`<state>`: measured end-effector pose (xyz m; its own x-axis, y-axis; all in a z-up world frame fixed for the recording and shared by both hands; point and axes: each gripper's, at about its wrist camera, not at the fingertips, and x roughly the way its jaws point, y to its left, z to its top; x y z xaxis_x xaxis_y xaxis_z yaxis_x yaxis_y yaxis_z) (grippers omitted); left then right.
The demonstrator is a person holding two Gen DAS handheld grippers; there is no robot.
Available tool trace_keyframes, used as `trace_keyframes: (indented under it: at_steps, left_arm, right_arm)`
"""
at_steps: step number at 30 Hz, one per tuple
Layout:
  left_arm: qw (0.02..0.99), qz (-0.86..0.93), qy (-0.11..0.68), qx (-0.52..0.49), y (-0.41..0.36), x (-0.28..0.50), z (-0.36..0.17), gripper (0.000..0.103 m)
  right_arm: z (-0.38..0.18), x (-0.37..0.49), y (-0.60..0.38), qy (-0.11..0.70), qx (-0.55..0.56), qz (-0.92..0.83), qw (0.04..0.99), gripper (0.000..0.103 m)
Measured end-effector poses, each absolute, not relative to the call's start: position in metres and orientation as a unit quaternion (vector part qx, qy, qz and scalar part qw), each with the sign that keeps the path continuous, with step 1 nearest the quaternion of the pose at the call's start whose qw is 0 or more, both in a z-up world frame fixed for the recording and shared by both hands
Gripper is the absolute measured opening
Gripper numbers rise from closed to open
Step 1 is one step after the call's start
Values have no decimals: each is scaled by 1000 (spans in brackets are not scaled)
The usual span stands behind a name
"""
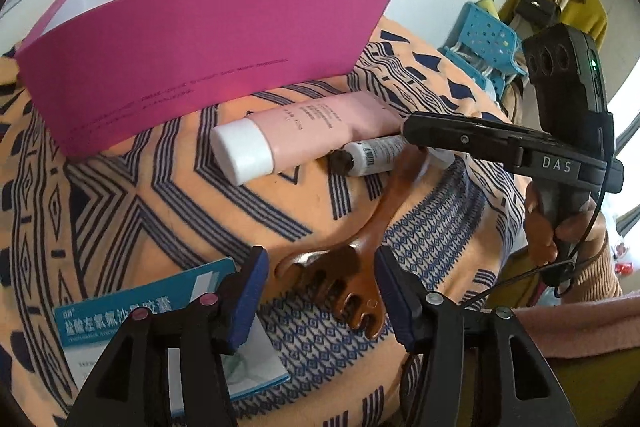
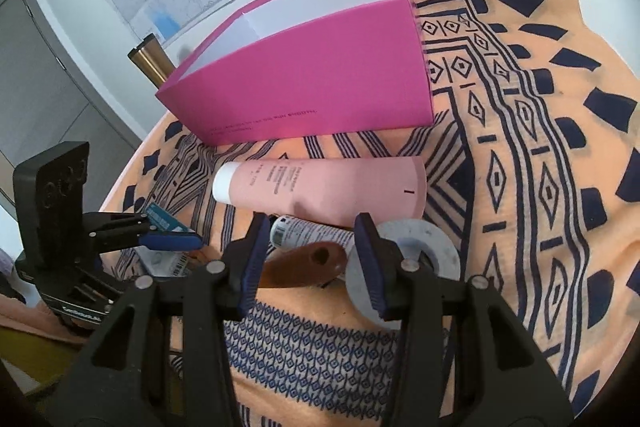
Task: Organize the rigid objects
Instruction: 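Lower the right gripper onto the brown comb handle and close on it, then lift the brown comb into the magenta box and open the right gripper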
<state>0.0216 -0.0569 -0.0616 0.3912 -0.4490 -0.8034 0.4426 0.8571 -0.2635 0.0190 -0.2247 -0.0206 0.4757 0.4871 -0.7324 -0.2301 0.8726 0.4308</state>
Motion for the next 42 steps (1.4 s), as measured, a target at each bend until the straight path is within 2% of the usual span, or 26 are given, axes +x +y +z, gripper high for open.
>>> trace_keyframes:
  at_steps: [9,17,29,40,42]
  left_arm:
    - [834,-264,485,-3,-52,10,-62,57]
    - [831,-268,487,-14,-51,0,-63,56]
    - [823,-259,505,-30,-53,2,-68,36]
    - [825,-258,502,-34,-55,6,-62,34]
    - [825,-260,500,-35,-55,9,-60,30]
  right_arm:
    - [-16,-3,-213,470,103,209,851,47]
    - [-26,-18,-222,481,128,186,847,47]
    - [-40,-12,-225,485,160,191,839,48]
    - [-37,-16,-218,479,170,206,836,48]
    - [-33,-16,-217,474,166,204,840,48]
